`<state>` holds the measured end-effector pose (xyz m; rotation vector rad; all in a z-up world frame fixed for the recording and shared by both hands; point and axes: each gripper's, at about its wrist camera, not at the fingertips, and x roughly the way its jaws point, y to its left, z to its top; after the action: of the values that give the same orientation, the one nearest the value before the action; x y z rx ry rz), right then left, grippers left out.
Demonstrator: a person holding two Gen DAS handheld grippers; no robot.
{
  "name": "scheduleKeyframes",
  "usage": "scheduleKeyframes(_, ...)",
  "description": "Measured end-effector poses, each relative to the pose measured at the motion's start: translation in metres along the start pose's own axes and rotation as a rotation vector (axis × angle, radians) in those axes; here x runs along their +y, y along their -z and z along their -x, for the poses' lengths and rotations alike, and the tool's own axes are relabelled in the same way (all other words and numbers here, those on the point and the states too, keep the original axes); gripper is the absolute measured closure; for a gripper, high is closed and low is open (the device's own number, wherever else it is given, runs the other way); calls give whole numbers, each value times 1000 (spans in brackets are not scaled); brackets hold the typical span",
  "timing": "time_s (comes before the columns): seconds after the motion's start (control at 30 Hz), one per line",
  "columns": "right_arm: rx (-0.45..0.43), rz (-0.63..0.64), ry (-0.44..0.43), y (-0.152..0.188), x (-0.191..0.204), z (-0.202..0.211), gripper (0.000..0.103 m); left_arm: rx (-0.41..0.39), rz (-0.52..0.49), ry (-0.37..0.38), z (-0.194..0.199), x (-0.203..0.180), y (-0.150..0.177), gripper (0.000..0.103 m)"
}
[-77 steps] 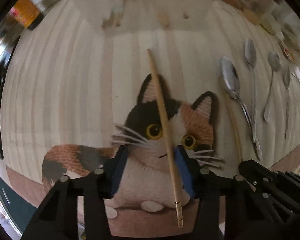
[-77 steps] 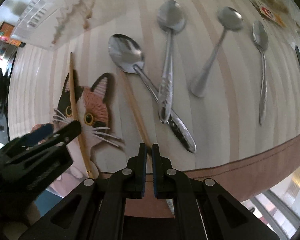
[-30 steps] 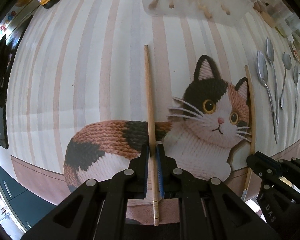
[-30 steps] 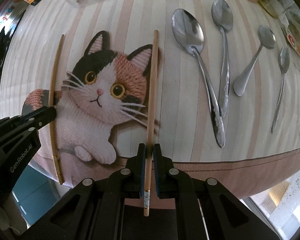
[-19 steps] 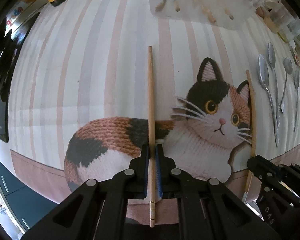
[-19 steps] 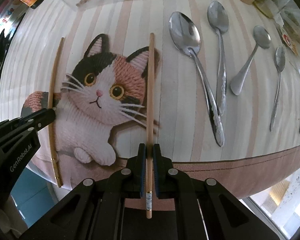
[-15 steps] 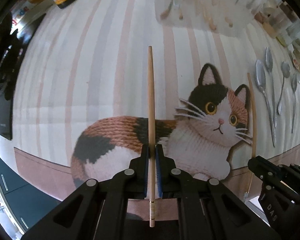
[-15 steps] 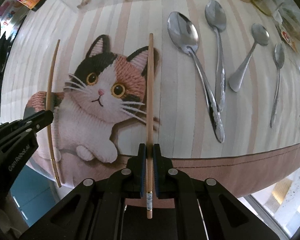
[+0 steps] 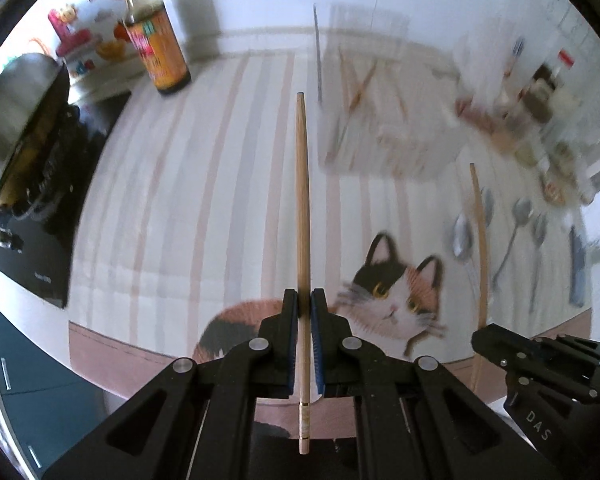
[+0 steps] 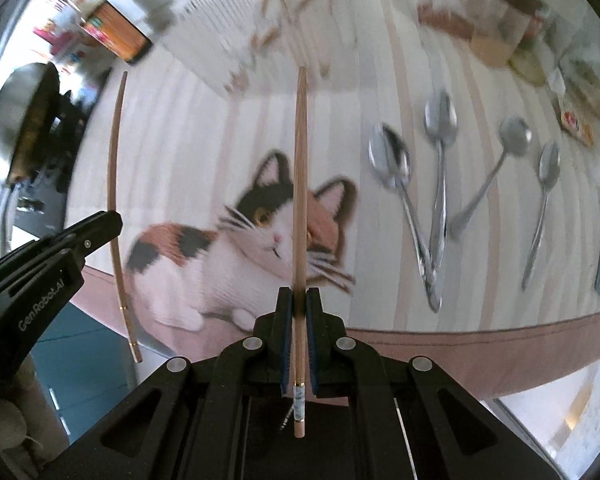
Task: Organize utensils
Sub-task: 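Lift and carry the chopstick toward the basket with the right tool while the left tool carries its own, then lower the chopstick into the basket and open the right tool while the left tool releases its own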
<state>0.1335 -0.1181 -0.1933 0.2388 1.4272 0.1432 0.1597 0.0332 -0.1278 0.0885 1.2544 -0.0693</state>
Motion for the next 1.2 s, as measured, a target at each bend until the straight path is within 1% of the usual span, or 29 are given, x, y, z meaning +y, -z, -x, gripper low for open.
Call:
scheduleKeyframes(0.13,-64,15,-30,-18,0,38,96,-74,7,39,28,-4,-27,99)
scheduleKeyframes(0.23,-109,18,-49,-38,3,60,96,-109,14,73,43,-10,-51,99)
scheduleKeyframes(0.27,-129,17,-55,-45,3,68,96,-102,19,95,46,-11,-60,99)
scheduleKeyframes(0.3,-145,16,-61,-52,3,73,96,-111,23,110,49,-13,-70,99)
scheduleKeyframes(0.43,-212,6,-75,-93,0,95,96,-113,30,148,49,-20,-107,99)
scheduleKeyframes(0.5,-239,-7,-77,-119,-3,105,96,-98,34,163,45,-24,-128,99)
scheduleKeyframes(0.6,-254,-23,-77,-156,-6,108,96,-65,45,182,29,-28,-160,99)
scheduleKeyframes(0.73,-247,-41,-66,-201,-10,101,96,7,72,214,-1,-31,-200,99)
scheduleKeyframes(0.83,-218,-65,-65,-233,-17,80,96,46,78,203,-25,-34,-222,99)
scheduleKeyframes(0.9,-198,-77,-60,-246,-21,66,96,76,73,190,-43,-36,-234,99)
scheduleKeyframes(1.0,-161,-95,-51,-268,-28,39,96,122,77,171,-69,-34,-245,99)
scheduleKeyframes(1.07,-142,-97,-43,-276,-30,25,96,137,75,149,-82,-32,-248,99)
scheduleKeyframes(1.2,-111,-96,-34,-281,-30,3,96,183,92,163,-99,-29,-246,98)
